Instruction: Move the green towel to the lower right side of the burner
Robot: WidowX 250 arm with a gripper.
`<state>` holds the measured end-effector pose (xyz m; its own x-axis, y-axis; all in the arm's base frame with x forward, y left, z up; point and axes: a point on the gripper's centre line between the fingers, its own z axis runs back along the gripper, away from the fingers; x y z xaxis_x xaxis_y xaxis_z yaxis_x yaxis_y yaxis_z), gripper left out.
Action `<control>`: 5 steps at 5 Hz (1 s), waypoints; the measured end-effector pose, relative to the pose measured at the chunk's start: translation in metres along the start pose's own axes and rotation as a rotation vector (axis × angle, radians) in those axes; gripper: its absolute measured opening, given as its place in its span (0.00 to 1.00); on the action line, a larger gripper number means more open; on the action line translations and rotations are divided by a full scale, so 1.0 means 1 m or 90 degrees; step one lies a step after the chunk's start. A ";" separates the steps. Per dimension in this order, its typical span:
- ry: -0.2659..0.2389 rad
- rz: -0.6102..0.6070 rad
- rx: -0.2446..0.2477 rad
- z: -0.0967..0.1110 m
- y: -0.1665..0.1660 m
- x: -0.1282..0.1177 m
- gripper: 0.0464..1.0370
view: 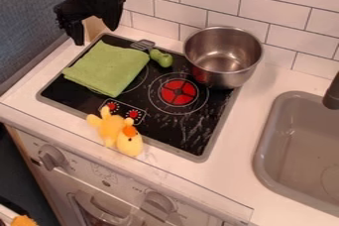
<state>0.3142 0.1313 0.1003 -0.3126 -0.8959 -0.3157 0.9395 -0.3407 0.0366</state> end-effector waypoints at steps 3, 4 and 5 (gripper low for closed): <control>-0.077 -0.010 -0.043 -0.052 0.002 0.016 0.96; -0.102 0.018 -0.050 -0.076 -0.001 0.014 0.96; -0.118 0.032 -0.035 -0.090 0.003 0.012 0.96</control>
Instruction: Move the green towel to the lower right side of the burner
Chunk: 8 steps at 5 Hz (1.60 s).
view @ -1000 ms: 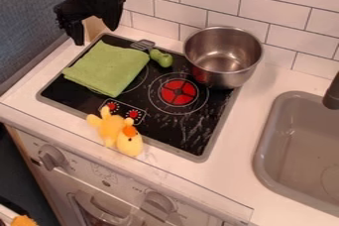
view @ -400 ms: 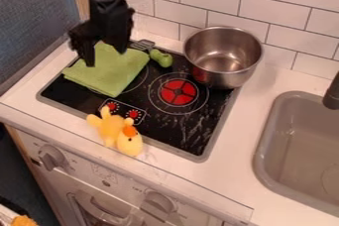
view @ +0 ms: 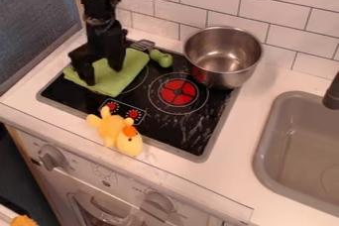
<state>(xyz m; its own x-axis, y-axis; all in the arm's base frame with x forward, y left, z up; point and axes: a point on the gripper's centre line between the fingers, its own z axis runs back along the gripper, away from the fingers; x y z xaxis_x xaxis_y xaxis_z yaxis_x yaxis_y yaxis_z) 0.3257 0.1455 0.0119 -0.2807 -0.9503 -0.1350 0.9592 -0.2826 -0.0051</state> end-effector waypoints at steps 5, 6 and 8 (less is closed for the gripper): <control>-0.005 -0.007 0.022 0.002 0.033 0.068 0.96; -0.010 -0.012 0.037 0.003 0.034 0.088 0.96; -0.021 -0.008 0.033 0.011 0.032 0.141 0.96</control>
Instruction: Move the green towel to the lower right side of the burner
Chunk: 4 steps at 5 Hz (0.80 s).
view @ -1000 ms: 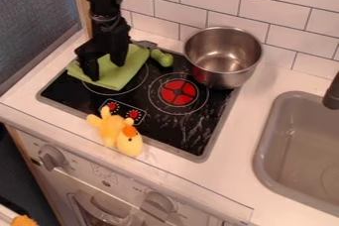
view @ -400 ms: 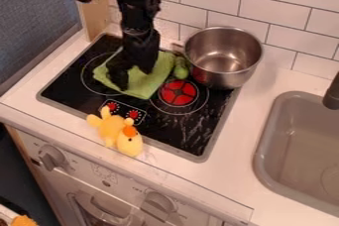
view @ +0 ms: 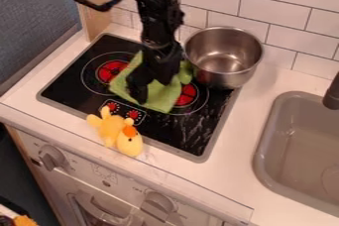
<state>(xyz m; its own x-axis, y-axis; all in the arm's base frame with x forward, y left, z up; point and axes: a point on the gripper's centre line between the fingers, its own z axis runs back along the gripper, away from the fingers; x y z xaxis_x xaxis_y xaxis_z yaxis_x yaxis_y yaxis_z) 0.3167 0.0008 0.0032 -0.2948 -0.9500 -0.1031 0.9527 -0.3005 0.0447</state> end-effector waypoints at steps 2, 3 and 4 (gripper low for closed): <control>-0.006 -0.007 -0.016 0.006 0.001 0.059 0.96; -0.007 -0.017 -0.019 0.008 0.002 0.082 0.96; -0.006 -0.060 -0.035 0.010 -0.003 0.111 0.96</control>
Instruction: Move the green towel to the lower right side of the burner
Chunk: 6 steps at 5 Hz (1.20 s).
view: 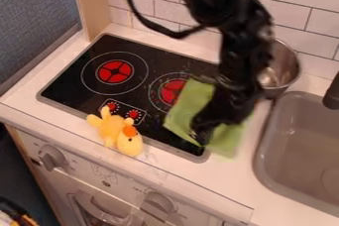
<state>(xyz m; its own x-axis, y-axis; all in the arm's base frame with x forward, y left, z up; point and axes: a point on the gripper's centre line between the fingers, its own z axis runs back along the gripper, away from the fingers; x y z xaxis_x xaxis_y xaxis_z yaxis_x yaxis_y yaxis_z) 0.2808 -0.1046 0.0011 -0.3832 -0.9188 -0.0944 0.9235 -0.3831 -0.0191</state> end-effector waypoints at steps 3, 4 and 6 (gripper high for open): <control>-0.001 0.005 -0.006 0.000 -0.012 0.003 0.96; 0.000 0.008 -0.010 0.002 -0.018 -0.001 0.96; 0.028 0.017 -0.010 0.026 -0.024 -0.021 0.96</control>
<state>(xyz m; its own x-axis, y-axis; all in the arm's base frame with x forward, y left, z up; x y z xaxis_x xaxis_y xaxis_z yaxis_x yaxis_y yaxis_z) 0.2663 -0.0790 0.0298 -0.3577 -0.9234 -0.1394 0.9336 -0.3568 -0.0317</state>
